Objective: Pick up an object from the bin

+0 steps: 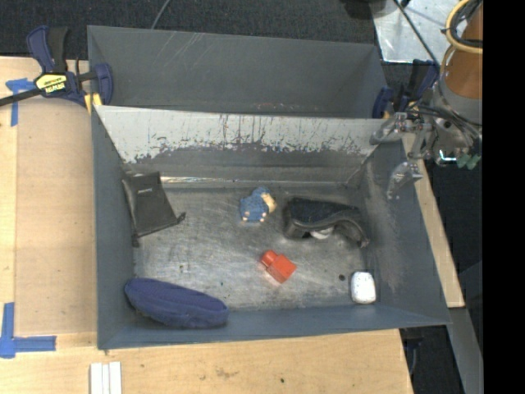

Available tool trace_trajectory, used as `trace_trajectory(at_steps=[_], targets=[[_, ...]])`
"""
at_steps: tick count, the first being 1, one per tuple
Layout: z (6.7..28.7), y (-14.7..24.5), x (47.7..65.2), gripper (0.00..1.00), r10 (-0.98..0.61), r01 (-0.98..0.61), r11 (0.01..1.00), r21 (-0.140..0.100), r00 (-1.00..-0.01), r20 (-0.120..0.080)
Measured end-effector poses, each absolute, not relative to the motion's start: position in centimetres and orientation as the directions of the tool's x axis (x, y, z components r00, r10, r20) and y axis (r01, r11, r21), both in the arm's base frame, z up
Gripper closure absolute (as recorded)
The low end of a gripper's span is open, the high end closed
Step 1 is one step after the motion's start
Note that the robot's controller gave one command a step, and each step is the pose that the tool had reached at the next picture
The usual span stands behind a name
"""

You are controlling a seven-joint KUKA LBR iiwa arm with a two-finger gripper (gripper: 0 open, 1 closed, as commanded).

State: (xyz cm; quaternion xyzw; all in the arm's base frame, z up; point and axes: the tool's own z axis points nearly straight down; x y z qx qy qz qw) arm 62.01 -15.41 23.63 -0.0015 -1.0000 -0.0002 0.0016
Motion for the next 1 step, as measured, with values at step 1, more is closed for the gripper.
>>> trace_trajectory(at_steps=[1], targets=[[11.64,-9.91,62.59,0.00,0.256,0.256,0.967,0.001,-0.967,-0.008]])
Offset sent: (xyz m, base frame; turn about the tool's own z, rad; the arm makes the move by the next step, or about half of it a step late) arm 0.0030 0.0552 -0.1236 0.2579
